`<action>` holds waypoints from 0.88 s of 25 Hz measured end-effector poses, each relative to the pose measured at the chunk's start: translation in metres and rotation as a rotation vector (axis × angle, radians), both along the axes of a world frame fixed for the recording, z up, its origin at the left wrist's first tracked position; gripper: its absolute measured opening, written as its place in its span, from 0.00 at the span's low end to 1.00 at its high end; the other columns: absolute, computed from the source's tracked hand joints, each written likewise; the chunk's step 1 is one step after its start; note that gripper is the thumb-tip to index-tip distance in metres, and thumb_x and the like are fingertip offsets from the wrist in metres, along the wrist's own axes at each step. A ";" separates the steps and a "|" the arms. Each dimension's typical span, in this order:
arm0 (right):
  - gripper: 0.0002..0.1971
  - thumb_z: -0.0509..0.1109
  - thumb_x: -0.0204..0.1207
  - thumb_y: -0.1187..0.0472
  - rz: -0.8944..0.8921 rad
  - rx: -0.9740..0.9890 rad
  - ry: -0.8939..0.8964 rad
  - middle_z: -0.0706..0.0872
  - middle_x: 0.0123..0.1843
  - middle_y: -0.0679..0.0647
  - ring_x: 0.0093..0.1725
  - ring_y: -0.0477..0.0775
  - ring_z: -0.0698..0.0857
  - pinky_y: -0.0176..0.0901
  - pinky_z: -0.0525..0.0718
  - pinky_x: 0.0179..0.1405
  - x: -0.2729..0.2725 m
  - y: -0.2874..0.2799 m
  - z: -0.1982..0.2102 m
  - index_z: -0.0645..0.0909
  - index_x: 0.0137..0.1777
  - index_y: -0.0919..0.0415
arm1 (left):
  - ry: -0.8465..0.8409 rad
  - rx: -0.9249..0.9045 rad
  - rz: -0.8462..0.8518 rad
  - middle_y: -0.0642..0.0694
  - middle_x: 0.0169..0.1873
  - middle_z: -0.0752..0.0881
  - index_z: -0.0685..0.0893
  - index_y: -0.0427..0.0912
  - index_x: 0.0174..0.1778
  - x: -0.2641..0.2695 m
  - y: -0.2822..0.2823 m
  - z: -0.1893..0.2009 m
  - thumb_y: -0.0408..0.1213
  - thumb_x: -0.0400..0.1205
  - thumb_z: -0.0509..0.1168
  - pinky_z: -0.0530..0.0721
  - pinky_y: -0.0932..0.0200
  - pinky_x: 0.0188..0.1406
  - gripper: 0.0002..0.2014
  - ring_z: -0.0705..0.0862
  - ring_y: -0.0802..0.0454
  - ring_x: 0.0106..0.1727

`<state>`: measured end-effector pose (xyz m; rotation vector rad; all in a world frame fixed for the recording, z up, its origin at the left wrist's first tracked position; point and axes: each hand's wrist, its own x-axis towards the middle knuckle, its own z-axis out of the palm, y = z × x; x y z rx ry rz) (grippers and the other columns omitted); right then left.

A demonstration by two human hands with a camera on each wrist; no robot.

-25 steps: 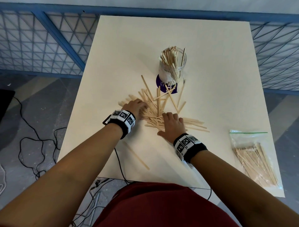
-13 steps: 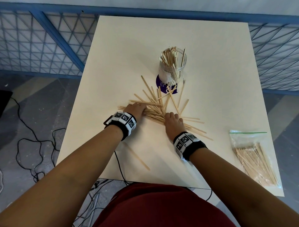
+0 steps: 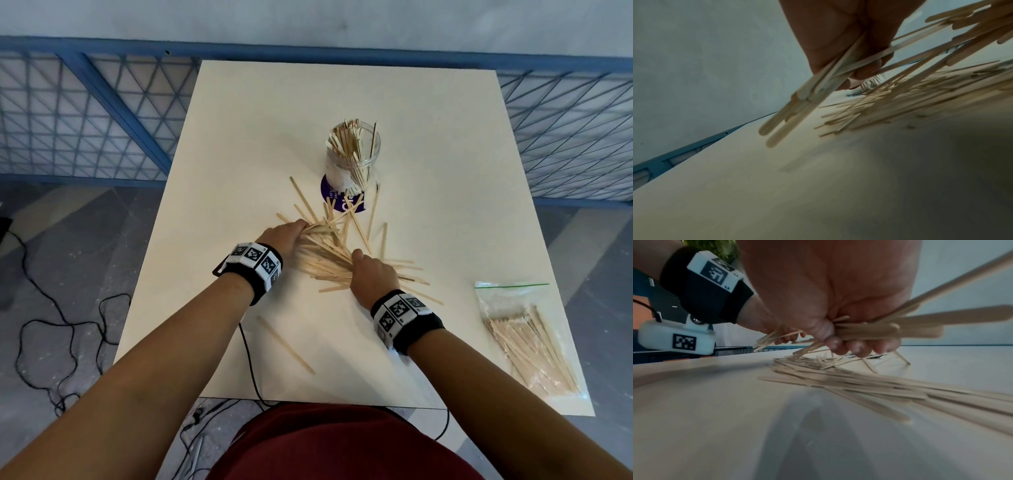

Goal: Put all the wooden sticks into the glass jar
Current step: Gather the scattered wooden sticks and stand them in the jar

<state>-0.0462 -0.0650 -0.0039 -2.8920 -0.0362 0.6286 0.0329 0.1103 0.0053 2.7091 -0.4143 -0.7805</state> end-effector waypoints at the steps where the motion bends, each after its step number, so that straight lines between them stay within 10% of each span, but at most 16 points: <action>1: 0.14 0.51 0.76 0.71 -0.016 0.015 0.015 0.85 0.54 0.61 0.51 0.65 0.84 0.50 0.74 0.40 0.000 -0.002 0.000 0.67 0.60 0.65 | 0.004 -0.003 0.008 0.35 0.64 0.80 0.69 0.39 0.69 0.001 0.000 0.000 0.39 0.84 0.52 0.78 0.46 0.60 0.17 0.81 0.34 0.60; 13: 0.09 0.50 0.77 0.68 -0.208 0.199 -0.002 0.85 0.50 0.63 0.48 0.68 0.84 0.50 0.75 0.40 0.001 -0.020 -0.004 0.68 0.54 0.62 | -0.060 -0.254 0.266 0.35 0.40 0.84 0.76 0.35 0.57 -0.001 -0.013 0.001 0.52 0.81 0.59 0.76 0.55 0.42 0.22 0.85 0.36 0.48; 17: 0.09 0.55 0.78 0.69 -0.106 0.175 -0.062 0.80 0.54 0.63 0.57 0.66 0.78 0.55 0.80 0.49 -0.001 -0.021 -0.014 0.73 0.55 0.66 | 0.005 -0.323 0.379 0.36 0.54 0.86 0.75 0.37 0.66 -0.002 -0.029 -0.001 0.50 0.81 0.60 0.72 0.62 0.48 0.23 0.84 0.39 0.58; 20: 0.07 0.69 0.66 0.73 -0.001 0.089 -0.238 0.81 0.51 0.65 0.53 0.68 0.80 0.56 0.89 0.38 -0.006 -0.023 -0.024 0.82 0.45 0.68 | 0.075 -0.254 0.379 0.34 0.56 0.86 0.79 0.35 0.60 0.000 -0.037 -0.011 0.48 0.83 0.58 0.77 0.56 0.53 0.20 0.83 0.38 0.58; 22: 0.12 0.67 0.70 0.69 -0.005 0.117 -0.204 0.76 0.63 0.65 0.63 0.69 0.75 0.59 0.87 0.51 -0.005 -0.024 -0.023 0.81 0.53 0.66 | 0.092 -0.235 0.410 0.33 0.54 0.86 0.81 0.35 0.57 0.000 -0.040 -0.015 0.45 0.83 0.58 0.78 0.54 0.53 0.17 0.83 0.37 0.56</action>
